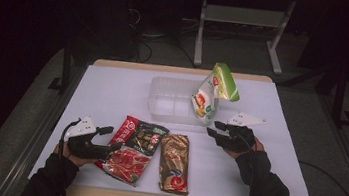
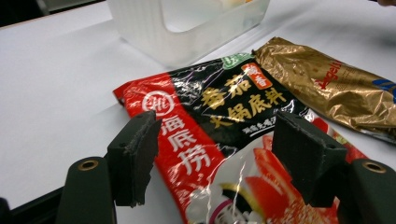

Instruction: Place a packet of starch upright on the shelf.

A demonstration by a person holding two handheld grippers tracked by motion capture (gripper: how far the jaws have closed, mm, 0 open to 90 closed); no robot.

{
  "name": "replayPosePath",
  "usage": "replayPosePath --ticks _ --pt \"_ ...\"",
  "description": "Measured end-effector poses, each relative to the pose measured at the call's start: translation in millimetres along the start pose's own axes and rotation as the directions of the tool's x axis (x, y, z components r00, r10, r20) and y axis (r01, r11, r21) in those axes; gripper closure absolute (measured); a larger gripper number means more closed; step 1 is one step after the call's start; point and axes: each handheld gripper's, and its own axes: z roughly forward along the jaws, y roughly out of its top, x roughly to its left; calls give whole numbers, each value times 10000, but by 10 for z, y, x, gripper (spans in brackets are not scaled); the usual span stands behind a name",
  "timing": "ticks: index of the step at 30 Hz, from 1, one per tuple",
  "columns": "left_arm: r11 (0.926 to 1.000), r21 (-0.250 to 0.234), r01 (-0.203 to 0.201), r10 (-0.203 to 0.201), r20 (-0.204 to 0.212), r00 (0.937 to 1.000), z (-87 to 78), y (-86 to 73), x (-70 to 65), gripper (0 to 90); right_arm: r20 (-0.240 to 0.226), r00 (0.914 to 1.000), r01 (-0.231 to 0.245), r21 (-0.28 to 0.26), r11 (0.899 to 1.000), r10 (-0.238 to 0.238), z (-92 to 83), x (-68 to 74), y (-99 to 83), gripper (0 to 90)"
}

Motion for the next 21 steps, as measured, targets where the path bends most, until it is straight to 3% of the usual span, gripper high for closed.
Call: replayPosePath --ticks 8,10,14,19,21 --pt "9981 481 -386 360 536 9979 190 102 -160 310 -1203 9916 -415 490 9979 472 42 104 -152 485" --pt "9954 682 -671 642 436 9970 203 157 -217 315 -1328 9896 -470 625 9969 550 81 123 -174 469" --pt "9976 506 -476 438 739 9963 222 196 -279 314 -1632 9839 -583 947 9938 733 189 163 -206 439" --pt "9938 731 -840 767 978 9923 310 196 -360 314 -1995 9750 -773 1062 9913 974 325 207 -204 439" --pt "9936 707 -884 809 1015 9915 317 209 -370 314 -1993 9759 -677 1129 9913 894 384 243 -184 425"
